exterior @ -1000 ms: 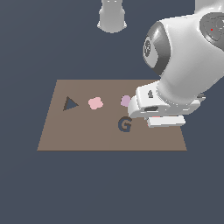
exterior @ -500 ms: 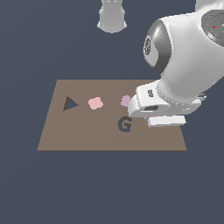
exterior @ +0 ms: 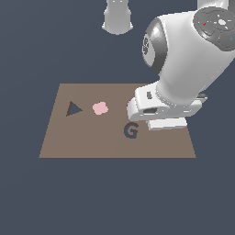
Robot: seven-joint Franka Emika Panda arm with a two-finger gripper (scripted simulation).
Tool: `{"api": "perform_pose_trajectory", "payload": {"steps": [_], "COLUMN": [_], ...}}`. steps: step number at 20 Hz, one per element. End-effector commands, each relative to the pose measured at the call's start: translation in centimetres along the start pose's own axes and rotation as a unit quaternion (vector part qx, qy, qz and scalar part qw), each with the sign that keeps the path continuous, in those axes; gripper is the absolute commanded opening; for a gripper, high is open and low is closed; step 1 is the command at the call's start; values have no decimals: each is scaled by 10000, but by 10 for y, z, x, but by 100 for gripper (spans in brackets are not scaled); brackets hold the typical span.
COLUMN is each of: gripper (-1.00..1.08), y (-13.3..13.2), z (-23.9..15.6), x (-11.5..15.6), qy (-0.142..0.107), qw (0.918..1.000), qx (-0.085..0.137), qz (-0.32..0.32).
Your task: Insert a designated object into the corresponding slot on a board.
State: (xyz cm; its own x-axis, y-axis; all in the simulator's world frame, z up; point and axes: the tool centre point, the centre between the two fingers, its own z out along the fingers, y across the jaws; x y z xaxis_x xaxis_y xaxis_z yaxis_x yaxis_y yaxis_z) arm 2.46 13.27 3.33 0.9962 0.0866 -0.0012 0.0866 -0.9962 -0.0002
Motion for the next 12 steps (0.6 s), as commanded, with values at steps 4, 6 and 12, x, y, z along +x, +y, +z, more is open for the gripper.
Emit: {"api": "perform_pose_trajectory", "payload": {"steps": [4, 6, 12], "gripper": [-100, -100, -100], "y": [31, 46, 101], "z": [-1, -1, -3], "x": [-15, -22, -45], "qy": [2, 2, 2], "qw": [9999, 9997, 9984], "qx": [-2, -2, -4], "qz": [-169, -254, -561]}}
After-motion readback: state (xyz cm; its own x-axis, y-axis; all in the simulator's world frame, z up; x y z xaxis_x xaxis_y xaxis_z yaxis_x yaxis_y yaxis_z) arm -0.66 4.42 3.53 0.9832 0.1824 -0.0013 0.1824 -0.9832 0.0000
